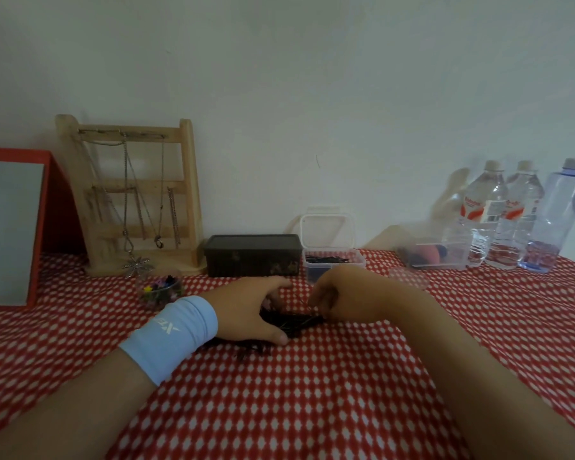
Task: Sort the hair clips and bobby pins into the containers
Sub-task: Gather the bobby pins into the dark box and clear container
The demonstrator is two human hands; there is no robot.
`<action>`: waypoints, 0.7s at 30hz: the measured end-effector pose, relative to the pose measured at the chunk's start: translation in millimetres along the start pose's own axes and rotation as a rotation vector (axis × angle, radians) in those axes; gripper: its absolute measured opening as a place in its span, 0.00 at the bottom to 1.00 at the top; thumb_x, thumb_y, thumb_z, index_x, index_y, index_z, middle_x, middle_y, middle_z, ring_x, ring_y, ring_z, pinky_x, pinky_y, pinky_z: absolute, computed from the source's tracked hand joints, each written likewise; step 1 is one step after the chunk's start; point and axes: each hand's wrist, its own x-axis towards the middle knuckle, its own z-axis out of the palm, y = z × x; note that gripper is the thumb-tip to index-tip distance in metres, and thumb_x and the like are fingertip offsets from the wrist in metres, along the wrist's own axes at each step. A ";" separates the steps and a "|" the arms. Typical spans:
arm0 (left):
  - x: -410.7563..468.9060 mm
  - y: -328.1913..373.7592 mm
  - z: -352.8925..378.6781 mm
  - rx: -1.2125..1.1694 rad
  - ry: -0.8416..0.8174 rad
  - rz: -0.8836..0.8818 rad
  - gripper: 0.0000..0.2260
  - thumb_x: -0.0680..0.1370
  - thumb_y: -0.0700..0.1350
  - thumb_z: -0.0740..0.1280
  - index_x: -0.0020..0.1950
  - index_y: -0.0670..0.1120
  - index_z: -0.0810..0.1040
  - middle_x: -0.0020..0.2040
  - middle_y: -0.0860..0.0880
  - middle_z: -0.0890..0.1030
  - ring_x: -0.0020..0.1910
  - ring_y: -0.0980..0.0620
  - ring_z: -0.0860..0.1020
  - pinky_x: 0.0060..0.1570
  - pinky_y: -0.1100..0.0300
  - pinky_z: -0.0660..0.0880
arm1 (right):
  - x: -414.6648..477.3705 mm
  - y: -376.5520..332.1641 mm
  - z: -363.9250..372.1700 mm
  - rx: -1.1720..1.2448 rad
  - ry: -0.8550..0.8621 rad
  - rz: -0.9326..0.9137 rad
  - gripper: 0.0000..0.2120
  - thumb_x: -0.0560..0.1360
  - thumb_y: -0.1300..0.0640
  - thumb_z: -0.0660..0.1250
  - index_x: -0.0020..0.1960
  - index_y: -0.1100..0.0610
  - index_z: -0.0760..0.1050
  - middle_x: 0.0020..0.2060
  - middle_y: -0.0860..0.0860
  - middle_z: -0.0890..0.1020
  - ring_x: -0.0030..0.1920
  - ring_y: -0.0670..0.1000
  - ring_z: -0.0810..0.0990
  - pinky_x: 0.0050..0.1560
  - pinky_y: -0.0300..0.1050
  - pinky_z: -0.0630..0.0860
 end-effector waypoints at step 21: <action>-3.0 -7.8 -9.8 0.086 -0.056 -0.005 0.27 0.68 0.63 0.74 0.64 0.55 0.77 0.58 0.58 0.77 0.54 0.57 0.77 0.57 0.59 0.76 | 8.8 -26.2 23.6 -0.056 -0.091 -0.102 0.30 0.73 0.38 0.71 0.72 0.43 0.70 0.66 0.44 0.71 0.63 0.47 0.71 0.66 0.46 0.71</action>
